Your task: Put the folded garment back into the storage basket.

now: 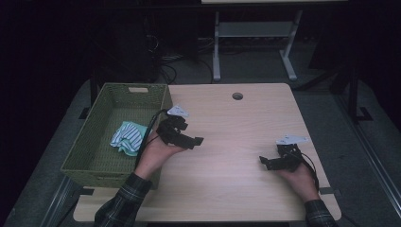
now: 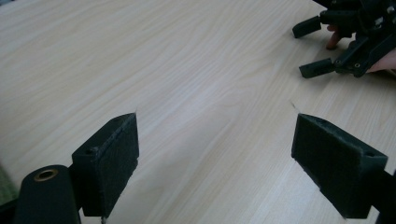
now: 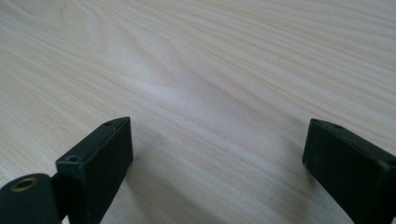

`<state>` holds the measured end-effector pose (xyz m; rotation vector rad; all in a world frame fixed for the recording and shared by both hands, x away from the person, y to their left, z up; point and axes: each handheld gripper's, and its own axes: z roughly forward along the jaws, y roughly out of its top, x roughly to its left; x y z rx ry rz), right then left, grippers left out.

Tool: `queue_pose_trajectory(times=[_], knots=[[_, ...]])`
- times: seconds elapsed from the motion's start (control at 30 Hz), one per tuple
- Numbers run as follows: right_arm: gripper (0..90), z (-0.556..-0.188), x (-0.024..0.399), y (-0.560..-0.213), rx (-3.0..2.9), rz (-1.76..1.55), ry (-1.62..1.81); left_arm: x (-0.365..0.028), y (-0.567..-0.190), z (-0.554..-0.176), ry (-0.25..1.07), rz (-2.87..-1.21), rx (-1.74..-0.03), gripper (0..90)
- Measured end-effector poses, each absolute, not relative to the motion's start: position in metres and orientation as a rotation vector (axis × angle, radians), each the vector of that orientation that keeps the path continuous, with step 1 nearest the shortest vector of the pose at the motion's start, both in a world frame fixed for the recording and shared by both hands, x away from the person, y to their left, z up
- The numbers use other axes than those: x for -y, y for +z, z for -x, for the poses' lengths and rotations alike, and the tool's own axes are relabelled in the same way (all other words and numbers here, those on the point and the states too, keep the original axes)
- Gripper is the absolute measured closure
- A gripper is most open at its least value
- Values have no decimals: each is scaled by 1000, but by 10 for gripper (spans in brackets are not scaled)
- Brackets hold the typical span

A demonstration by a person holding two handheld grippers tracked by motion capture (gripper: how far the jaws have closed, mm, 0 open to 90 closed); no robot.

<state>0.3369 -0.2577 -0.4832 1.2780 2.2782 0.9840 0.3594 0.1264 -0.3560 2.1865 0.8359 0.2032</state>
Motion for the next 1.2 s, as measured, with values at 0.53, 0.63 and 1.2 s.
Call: queue_pose_trajectory(times=[0.53, 0.63, 1.2], knots=[[79, -337, 258, -483, -2278, -1279, 984, -100, -402, -349, 212, -2219, -802, 143], [79, -337, 258, -483, -2278, -1279, 984, -99, -410, -349, 222, -2232, -798, 142], [77, -337, 258, -483, -2279, -1277, 984, -85, -459, -348, 242, -2334, -790, 133]])
